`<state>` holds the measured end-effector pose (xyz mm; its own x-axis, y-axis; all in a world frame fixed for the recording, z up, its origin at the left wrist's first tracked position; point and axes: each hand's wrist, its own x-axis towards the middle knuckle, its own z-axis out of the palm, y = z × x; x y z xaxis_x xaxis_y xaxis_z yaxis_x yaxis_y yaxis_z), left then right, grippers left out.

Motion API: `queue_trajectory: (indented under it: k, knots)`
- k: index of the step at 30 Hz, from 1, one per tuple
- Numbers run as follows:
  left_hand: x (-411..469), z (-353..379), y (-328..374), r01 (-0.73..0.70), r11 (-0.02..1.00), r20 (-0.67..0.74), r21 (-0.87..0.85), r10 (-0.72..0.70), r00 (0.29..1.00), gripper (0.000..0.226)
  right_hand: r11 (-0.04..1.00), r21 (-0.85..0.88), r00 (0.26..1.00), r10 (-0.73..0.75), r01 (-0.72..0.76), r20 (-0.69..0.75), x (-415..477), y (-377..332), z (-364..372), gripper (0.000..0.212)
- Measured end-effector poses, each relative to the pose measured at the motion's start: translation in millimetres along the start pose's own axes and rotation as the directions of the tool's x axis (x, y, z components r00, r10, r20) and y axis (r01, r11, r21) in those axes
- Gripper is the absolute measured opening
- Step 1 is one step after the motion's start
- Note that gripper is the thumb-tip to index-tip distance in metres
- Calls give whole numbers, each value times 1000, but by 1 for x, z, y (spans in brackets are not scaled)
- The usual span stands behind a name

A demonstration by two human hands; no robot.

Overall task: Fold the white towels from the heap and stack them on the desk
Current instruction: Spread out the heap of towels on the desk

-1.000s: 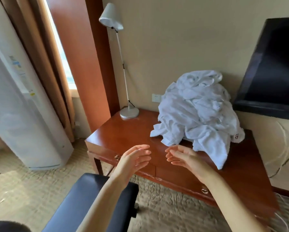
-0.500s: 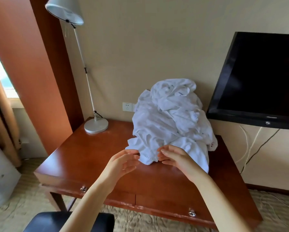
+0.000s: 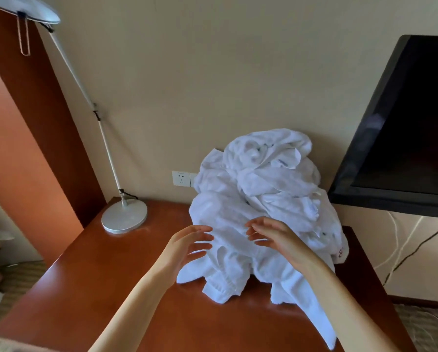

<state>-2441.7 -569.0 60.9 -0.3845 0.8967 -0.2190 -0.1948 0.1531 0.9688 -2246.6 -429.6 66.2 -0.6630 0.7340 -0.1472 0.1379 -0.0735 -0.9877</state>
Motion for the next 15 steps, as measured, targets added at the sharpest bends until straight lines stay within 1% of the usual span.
queue_trajectory:
  k: [5, 8, 10, 12, 14, 15]
  knots:
    - [45, 3, 2, 42, 998, 38, 43, -44, 998, 23, 999, 5, 998, 48, -48, -36, 28, 12, -18, 16]
    - [76, 5, 3, 13, 990, 46, 143, -20, 999, 21, 999, -6, 994, 45, -45, -97, 49, 21, -25, 15]
    - [104, 2, -1, -54, 960, 22, 273, 50, 999, 17, 999, -37, 988, 28, -34, -152, 67, 33, -25, 12]
    - [137, -2, -8, -130, 907, 17, 401, 135, 991, 17, 998, -57, 980, 14, -26, -201, 88, 47, -23, 11]
    - [168, -6, -23, -207, 840, 27, 501, 223, 974, 22, 997, -74, 968, -20, 2, -250, 108, 65, -20, 12]
    - [183, -8, -32, -255, 783, 35, 567, 286, 958, 26, 995, -91, 960, -52, 28, -274, 118, 75, -18, 12]
